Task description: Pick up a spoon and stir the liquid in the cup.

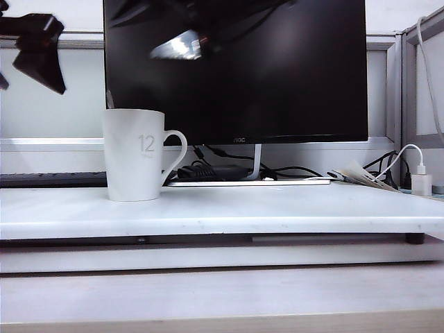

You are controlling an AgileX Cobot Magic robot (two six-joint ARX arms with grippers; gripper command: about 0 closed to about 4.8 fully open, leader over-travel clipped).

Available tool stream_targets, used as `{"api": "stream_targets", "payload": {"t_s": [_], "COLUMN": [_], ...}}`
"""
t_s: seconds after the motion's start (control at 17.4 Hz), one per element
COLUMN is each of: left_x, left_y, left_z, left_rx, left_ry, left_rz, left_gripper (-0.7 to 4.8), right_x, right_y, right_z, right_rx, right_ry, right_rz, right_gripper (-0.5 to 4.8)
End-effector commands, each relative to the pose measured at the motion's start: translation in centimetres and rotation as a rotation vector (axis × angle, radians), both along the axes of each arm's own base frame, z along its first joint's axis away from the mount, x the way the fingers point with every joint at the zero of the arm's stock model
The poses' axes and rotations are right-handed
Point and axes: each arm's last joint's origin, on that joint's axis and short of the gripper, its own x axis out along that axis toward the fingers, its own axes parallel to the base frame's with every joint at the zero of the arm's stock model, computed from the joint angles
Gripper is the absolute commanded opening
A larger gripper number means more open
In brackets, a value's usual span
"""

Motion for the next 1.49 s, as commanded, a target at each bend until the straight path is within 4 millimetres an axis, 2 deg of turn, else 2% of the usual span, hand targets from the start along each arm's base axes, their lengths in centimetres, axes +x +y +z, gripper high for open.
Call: {"api": "stream_targets", "payload": {"t_s": [0.06, 0.29, 0.34, 0.4, 0.63, 0.69, 0.8, 0.98, 1.03, 1.09, 1.15, 1.49], "left_x": [0.0, -0.2, -0.2, -0.3, -0.3, -0.3, -0.3, -0.4, -0.4, -0.4, -0.4, -0.5], "left_y": [-0.2, -0.7, -0.8, -0.9, -1.0, -1.0, -0.9, -0.9, -0.8, -0.8, -0.8, -0.7], "left_z": [0.3, 0.4, 0.3, 0.4, 0.4, 0.4, 0.4, 0.2, 0.2, 0.2, 0.1, -0.1], "left_rx": [-0.027, -0.071, -0.083, -0.095, -0.105, -0.105, -0.102, -0.097, -0.096, -0.094, -0.093, -0.081], "left_ry": [-0.007, 0.007, 0.012, 0.015, 0.016, 0.017, 0.017, 0.031, 0.036, 0.041, 0.045, 0.064], "left_rz": [-0.057, -0.169, -0.198, -0.229, -0.25, -0.25, -0.243, -0.238, -0.238, -0.237, -0.235, -0.219], "left_gripper": [4.79, 4.79, 4.79, 4.79, 4.79, 4.79, 4.79, 4.79, 4.79, 4.79, 4.79, 4.79], "right_x": [0.5, 0.9, 1.1, 1.2, 2.0, 2.1, 2.2, 2.2, 2.2, 2.2, 2.2, 2.0], "right_y": [0.7, 1.8, 2.0, 2.2, 3.0, 3.1, 3.2, 3.3, 3.3, 3.3, 3.3, 3.5], "right_z": [-1.2, -2.8, -3.1, -3.4, -5.2, -5.4, -5.5, -5.2, -5.2, -5.2, -5.2, -5.6], "right_rx": [-0.011, -0.026, -0.023, -0.02, -0.006, -0.001, 0.008, 0.032, 0.032, 0.031, 0.032, 0.022], "right_ry": [0.011, 0.0, -0.011, -0.017, -0.036, -0.041, -0.051, -0.08, -0.08, -0.079, -0.079, -0.06], "right_rz": [0.005, 0.021, 0.024, 0.027, 0.026, 0.026, 0.026, 0.026, 0.026, 0.028, 0.031, 0.058], "right_gripper": [4.79, 4.79, 4.47, 4.37, 4.29, 4.24, 3.76, 3.69, 3.13, 2.33, 2.14, 2.16]}}
